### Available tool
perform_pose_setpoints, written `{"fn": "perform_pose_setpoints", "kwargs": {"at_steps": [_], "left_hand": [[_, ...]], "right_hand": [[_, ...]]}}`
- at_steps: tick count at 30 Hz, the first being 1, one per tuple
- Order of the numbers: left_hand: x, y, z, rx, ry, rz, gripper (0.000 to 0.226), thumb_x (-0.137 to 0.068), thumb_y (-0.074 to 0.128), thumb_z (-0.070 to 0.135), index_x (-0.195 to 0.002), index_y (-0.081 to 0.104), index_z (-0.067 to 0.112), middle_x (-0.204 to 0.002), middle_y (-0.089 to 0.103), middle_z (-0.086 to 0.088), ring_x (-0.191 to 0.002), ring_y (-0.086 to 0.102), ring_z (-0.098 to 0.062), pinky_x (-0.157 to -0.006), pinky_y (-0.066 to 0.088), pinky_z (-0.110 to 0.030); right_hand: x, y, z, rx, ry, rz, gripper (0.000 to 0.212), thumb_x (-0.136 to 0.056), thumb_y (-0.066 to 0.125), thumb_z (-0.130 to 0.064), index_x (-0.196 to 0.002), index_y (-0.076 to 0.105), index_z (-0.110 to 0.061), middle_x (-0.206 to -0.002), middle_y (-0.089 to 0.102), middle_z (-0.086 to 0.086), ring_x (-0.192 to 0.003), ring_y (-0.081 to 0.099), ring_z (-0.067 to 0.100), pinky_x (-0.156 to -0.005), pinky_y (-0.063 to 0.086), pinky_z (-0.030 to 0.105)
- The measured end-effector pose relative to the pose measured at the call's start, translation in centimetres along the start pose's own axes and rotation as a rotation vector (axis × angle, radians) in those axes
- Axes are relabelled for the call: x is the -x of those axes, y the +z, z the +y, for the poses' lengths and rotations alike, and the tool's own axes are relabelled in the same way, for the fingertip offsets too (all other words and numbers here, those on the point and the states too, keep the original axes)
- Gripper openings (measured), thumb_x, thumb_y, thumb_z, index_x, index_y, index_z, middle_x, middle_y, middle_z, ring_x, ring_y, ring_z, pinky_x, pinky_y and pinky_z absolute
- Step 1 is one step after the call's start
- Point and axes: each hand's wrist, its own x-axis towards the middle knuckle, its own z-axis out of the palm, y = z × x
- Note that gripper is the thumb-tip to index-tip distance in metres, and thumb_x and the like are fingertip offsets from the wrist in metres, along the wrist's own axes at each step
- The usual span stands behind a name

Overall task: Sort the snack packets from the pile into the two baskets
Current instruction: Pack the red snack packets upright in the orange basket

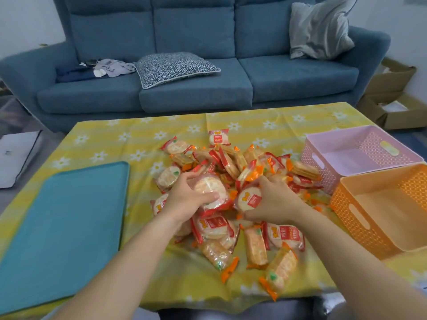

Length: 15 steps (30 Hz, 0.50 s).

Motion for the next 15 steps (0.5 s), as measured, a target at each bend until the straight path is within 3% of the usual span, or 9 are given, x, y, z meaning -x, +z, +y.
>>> {"fn": "perform_pose_setpoints", "kwargs": {"at_steps": [2, 5, 9, 12, 13, 15], "left_hand": [[0.1, 0.2, -0.1, 0.143, -0.055, 0.027, 0.074, -0.066, 0.093, 0.024, -0.127, 0.052, 0.022, -0.117, 0.063, 0.008, -0.1, 0.061, -0.005, -0.082, 0.051, -0.023], [0.3, 0.5, 0.0, 0.334, -0.136, 0.036, 0.066, -0.069, 0.091, 0.021, -0.126, 0.058, 0.016, -0.112, 0.073, -0.002, -0.097, 0.072, -0.018, -0.09, 0.058, -0.039], [1.0, 0.6, 0.9, 0.504, -0.146, 0.041, 0.02, -0.084, 0.077, 0.014, -0.103, 0.072, 0.017, -0.09, 0.079, -0.002, -0.077, 0.076, -0.015, -0.06, 0.056, -0.025], [1.2, 0.7, 1.0, 0.395, -0.056, 0.153, 0.007, -0.087, 0.07, 0.015, -0.094, 0.073, 0.016, -0.087, 0.078, 0.001, -0.082, 0.074, -0.014, -0.062, 0.053, -0.023], [1.4, 0.8, 1.1, 0.3, 0.012, 0.194, 0.009, -0.087, 0.071, 0.017, -0.097, 0.071, 0.017, -0.091, 0.077, 0.005, -0.087, 0.071, -0.008, -0.068, 0.052, -0.021], [2.2, 1.4, 1.7, 0.165, 0.177, 0.243, 0.025, -0.086, 0.074, 0.02, -0.106, 0.066, 0.031, -0.098, 0.07, 0.02, -0.093, 0.064, 0.009, -0.076, 0.049, -0.013]], "right_hand": [[-0.1, -0.4, 0.3, -0.271, 0.045, -0.027, 0.096, -0.047, 0.085, -0.062, -0.125, 0.045, -0.024, -0.115, 0.055, -0.002, -0.104, 0.06, 0.02, -0.082, 0.056, 0.037], [0.0, -0.7, 0.7, -0.545, 0.126, -0.075, 0.093, -0.05, 0.097, -0.047, -0.125, 0.047, -0.021, -0.111, 0.061, 0.001, -0.101, 0.064, 0.02, -0.079, 0.057, 0.036], [-0.4, -0.7, 1.3, -0.86, 0.208, 0.007, 0.049, -0.072, 0.088, -0.023, -0.113, 0.064, -0.01, -0.094, 0.075, 0.013, -0.081, 0.072, 0.024, -0.078, 0.059, 0.043], [0.0, -1.1, 1.0, -1.107, 0.214, 0.13, 0.014, -0.084, 0.069, -0.007, -0.094, 0.062, -0.013, -0.074, 0.066, 0.01, -0.063, 0.065, 0.02, -0.065, 0.055, 0.041], [0.3, -1.1, 0.5, -1.139, 0.2, 0.192, 0.014, -0.086, 0.066, -0.006, -0.087, 0.057, -0.016, -0.068, 0.06, 0.004, -0.057, 0.06, 0.014, -0.058, 0.051, 0.036], [0.6, -0.5, -0.7, -1.093, 0.164, 0.298, 0.015, -0.086, 0.07, -0.014, -0.089, 0.055, -0.019, -0.074, 0.061, -0.002, -0.063, 0.061, 0.01, -0.061, 0.049, 0.031]]}}
